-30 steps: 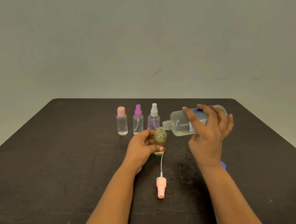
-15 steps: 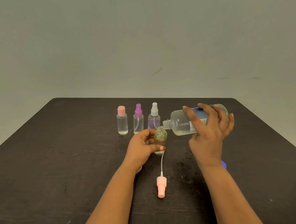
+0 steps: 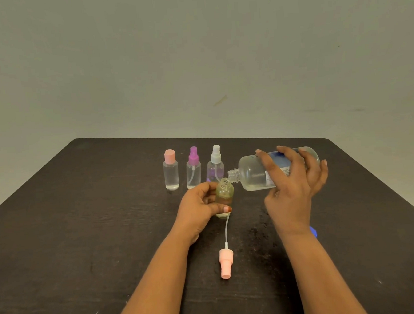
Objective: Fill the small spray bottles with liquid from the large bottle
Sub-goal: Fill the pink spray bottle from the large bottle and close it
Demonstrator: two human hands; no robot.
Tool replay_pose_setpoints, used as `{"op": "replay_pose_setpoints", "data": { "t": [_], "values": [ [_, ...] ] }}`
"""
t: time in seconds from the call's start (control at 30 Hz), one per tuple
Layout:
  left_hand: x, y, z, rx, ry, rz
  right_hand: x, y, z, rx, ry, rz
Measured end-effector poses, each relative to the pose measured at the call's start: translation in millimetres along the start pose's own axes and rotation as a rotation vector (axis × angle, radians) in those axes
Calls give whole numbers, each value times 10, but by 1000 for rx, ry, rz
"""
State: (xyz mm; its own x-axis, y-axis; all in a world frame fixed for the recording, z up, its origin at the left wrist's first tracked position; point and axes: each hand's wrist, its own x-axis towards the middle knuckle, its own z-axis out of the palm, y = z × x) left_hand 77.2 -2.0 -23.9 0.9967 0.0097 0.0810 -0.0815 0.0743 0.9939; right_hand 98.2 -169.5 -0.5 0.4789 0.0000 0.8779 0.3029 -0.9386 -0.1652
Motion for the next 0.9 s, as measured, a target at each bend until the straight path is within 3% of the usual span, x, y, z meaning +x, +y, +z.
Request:
{"op": "replay_pose_setpoints", "data": {
  "t": [0.9],
  "values": [
    [18, -36, -12, 2, 7, 8, -10, 0, 1, -9, 2, 4]
  ]
}}
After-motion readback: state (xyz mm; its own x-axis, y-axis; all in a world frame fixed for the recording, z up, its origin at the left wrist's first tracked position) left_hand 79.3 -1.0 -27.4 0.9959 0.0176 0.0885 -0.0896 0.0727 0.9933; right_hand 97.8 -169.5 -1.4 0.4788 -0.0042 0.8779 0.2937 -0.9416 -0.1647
